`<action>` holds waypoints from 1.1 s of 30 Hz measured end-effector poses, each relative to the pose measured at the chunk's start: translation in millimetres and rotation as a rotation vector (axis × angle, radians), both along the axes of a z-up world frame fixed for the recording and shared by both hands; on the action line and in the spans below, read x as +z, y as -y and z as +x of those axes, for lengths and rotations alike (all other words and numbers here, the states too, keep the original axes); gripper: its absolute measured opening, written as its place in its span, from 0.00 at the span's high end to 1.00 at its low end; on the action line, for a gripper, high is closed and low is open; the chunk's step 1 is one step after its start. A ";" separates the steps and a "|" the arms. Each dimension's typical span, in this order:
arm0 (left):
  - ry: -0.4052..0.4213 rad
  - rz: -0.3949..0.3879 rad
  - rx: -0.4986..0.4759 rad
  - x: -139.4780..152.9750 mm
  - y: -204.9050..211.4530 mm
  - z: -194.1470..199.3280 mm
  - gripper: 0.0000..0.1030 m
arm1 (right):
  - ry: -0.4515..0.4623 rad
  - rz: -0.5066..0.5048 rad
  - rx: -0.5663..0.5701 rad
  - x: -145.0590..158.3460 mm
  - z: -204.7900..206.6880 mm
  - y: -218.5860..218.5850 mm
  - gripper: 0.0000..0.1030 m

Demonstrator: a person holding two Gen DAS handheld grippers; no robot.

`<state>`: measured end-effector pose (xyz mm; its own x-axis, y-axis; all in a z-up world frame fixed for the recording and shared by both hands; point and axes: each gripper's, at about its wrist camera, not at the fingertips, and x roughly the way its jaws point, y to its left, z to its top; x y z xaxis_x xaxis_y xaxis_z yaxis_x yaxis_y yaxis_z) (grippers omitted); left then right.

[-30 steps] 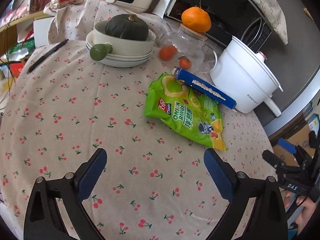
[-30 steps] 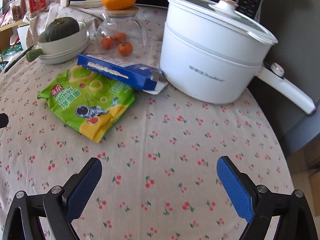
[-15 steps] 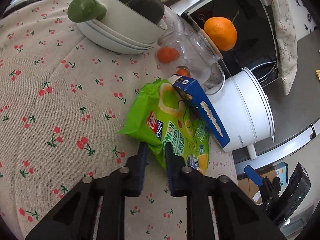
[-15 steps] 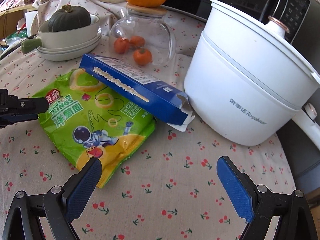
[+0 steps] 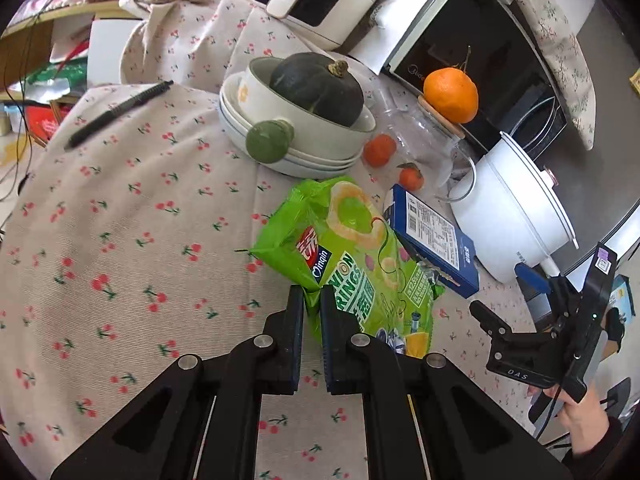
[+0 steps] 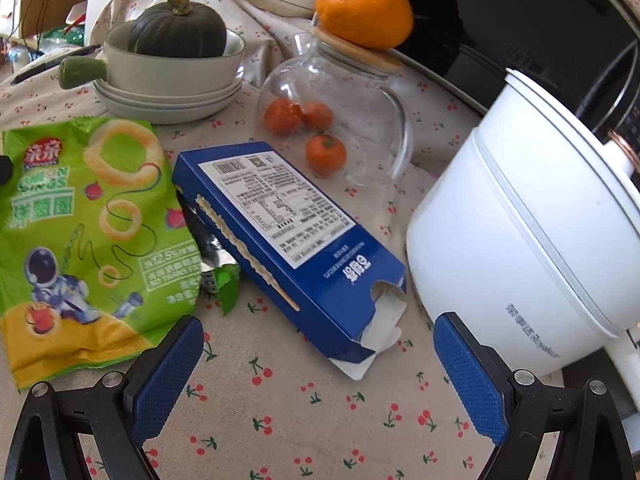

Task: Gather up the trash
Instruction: 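Grasp the blue biscuit box with the right tool and lift it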

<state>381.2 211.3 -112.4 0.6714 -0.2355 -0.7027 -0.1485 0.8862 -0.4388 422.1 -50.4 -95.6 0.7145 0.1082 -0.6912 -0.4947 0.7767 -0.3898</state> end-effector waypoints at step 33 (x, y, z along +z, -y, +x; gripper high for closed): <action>-0.012 0.131 -0.046 -0.7 -37.0 -30.6 0.92 | -0.412 -0.145 0.304 -41.7 123.2 -75.4 0.00</action>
<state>350.5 248.3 -113.1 0.6535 -0.1711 -0.7373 -0.1111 0.9419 -0.3170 545.3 24.9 -137.2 0.3317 0.1509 -0.9312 -0.8240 0.5271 -0.2081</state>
